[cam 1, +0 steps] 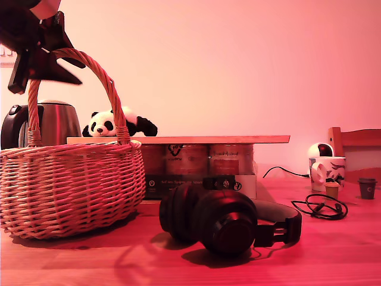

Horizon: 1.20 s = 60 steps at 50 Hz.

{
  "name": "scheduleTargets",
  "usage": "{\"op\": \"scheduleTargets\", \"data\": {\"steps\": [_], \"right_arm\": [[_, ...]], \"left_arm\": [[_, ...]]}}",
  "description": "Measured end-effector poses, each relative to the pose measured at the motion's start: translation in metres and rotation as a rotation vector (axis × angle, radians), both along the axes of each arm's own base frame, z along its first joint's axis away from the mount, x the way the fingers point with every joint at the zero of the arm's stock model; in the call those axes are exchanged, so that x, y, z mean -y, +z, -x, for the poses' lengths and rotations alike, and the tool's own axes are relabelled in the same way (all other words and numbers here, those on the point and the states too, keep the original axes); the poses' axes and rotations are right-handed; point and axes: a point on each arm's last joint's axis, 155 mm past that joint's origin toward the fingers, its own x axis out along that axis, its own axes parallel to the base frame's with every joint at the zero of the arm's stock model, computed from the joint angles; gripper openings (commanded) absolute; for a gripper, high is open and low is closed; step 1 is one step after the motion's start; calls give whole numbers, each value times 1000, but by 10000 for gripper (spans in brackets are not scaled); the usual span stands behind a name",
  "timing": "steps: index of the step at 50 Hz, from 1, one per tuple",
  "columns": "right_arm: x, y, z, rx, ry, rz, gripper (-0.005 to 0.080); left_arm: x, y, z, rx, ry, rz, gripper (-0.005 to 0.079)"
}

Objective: Pick up the straw basket and place it on the shelf behind you

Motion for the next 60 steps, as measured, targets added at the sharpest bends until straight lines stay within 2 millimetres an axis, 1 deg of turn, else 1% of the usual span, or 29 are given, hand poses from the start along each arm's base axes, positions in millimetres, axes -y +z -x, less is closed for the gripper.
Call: {"op": "scheduleTargets", "data": {"steps": [7, 15, 25, 34, 37, 41, 48, 51, 55, 60], "right_arm": [[0, 0, 0, -2, 0, 0, -13], [0, 0, 0, -2, 0, 0, -13], [0, 0, 0, -2, 0, 0, -13], [0, -2, 0, -9, 0, 0, -13], [0, -3, 0, -13, 0, 0, -13], [0, -3, 0, -14, 0, 0, -13], [0, -4, 0, -14, 0, 0, -13], [0, -4, 0, -14, 0, 0, -13], [0, -4, 0, -14, 0, 0, -13], [0, -4, 0, -14, 0, 0, -13]], "left_arm": [[5, 7, 4, 17, -8, 1, 64], [7, 9, 8, 24, -11, -15, -21], [21, 12, 15, 29, -46, -8, -21], [23, 12, 16, 25, -47, -6, -21], [22, 16, 15, 25, -43, -7, -21], [22, 28, 13, 37, -39, -7, -21], [23, 68, 8, 113, -37, 14, -21], [24, 81, 8, 136, -39, 22, -21], [26, 92, 10, 154, -46, 28, -21], [31, 96, 12, 162, -59, 30, -21]]}}
